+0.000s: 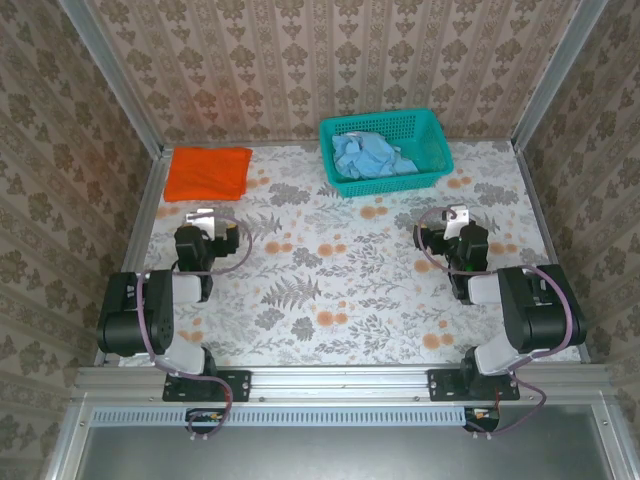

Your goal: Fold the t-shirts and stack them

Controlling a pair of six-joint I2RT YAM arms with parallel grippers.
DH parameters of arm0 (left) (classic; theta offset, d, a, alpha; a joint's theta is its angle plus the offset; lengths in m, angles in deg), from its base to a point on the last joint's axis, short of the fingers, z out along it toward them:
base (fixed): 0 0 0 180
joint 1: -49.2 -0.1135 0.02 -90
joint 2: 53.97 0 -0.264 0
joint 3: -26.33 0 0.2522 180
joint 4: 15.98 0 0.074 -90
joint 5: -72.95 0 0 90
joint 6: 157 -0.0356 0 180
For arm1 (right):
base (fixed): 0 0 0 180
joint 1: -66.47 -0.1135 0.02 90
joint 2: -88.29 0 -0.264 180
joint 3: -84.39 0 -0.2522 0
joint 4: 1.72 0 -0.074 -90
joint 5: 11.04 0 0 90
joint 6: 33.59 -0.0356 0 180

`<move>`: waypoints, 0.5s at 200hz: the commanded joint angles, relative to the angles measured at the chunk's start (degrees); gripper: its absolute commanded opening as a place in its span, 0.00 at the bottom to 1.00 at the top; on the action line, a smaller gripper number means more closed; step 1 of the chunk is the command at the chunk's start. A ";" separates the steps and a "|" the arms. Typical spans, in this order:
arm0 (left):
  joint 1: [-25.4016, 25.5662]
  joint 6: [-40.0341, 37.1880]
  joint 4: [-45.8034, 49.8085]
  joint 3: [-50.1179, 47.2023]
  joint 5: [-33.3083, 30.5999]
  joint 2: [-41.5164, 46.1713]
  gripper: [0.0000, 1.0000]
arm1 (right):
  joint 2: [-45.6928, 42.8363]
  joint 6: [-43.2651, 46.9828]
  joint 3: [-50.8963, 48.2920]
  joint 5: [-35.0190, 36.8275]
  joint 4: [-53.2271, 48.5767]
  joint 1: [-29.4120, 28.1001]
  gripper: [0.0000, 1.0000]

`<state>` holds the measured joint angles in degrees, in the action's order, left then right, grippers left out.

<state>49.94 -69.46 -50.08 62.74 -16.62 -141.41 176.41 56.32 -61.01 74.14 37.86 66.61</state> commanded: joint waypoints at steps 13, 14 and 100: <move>0.15 -0.87 -0.70 0.81 -0.16 -0.67 1.00 | -0.49 0.63 0.45 -0.98 -0.26 -0.10 1.00; 0.15 -0.88 -0.73 0.77 -0.16 -0.65 1.00 | -0.49 0.63 0.44 -0.98 -0.26 -0.08 0.99; 0.12 -0.86 -0.75 0.81 -0.04 -0.71 1.00 | -0.24 -2.03 2.09 6.18 -3.07 -0.17 0.99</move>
<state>49.94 -69.46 -50.08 62.74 -16.62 -141.41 176.41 55.16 -60.14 77.88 35.80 66.59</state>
